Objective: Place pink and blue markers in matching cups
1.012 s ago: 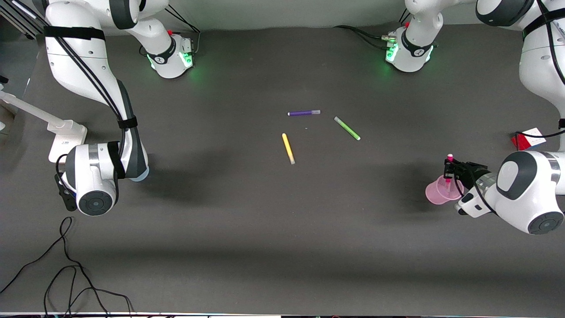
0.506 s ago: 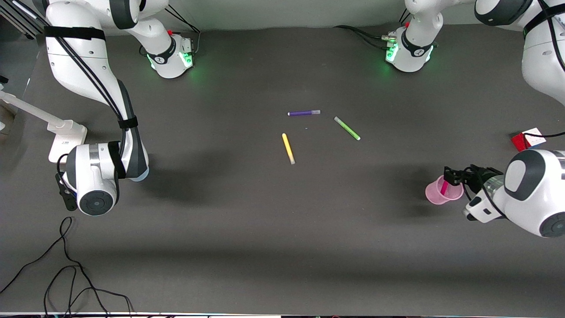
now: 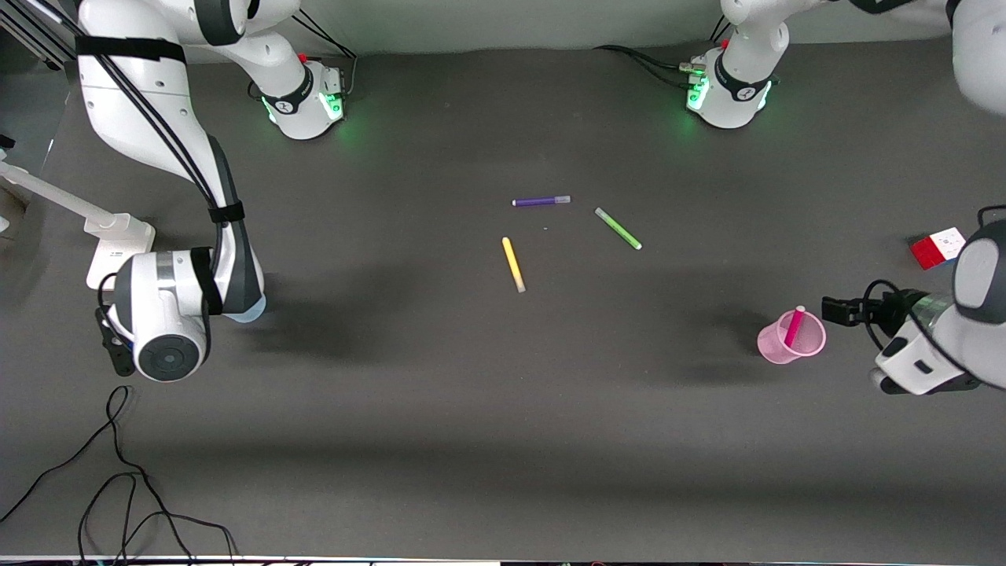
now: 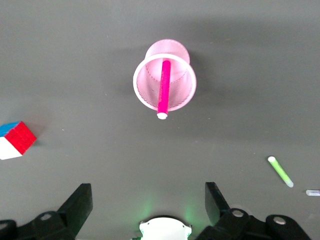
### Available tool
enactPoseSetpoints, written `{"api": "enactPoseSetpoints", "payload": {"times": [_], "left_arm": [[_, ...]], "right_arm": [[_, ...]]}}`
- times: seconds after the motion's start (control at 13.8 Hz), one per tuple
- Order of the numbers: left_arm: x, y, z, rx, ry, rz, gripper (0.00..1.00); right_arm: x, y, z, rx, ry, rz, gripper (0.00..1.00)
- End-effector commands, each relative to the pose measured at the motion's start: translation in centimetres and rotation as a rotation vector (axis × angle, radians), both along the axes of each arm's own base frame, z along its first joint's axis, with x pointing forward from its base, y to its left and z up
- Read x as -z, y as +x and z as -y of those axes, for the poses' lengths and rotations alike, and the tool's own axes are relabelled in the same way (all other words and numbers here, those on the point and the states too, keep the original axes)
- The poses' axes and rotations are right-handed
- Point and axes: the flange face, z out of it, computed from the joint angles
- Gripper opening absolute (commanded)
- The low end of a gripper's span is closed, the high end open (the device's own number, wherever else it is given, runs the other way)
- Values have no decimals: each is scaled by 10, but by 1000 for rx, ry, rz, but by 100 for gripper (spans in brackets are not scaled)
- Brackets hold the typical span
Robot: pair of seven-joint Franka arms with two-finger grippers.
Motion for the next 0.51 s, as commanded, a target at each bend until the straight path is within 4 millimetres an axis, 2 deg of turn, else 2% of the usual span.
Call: {"api": "enactPoseSetpoints", "payload": {"times": [0.0,0.22,0.29,0.43], "left_arm": [[-42,-31,7,32,-10,87,100],[-73,-64,11,37,-17,194,100],[-80,-70,15,43,-7,218,100],[-96,-76,21,52,1,254,100]], "right_arm": [[-90,-13,21,-100,120,-8,100],[-174,-33,55,-204,337,52,100],[-194,-40,62,-242,392,73,100],[-225,-48,60,-328,487,112,100]]}}
